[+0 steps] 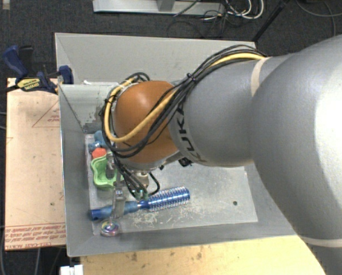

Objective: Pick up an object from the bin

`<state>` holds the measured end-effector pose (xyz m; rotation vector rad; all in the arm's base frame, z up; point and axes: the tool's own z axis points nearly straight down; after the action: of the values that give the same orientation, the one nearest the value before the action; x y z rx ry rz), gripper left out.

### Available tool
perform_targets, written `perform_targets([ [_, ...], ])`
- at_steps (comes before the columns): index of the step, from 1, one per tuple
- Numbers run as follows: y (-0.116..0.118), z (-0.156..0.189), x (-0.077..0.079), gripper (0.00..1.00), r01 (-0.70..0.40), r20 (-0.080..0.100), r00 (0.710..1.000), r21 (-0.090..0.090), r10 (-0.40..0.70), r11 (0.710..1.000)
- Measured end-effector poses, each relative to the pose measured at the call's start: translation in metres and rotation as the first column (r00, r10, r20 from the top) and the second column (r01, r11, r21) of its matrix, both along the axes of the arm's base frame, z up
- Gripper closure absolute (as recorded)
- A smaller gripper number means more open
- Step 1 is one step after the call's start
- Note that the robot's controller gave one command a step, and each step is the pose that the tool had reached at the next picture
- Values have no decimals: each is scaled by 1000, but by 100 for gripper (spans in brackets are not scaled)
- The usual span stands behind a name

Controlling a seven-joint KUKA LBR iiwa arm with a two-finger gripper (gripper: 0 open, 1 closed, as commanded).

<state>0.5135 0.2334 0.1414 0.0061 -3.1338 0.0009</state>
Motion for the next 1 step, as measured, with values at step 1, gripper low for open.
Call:
perform_targets([
  [1,-27,-76,-16,0,-63,1,998,-1,63,998],
])
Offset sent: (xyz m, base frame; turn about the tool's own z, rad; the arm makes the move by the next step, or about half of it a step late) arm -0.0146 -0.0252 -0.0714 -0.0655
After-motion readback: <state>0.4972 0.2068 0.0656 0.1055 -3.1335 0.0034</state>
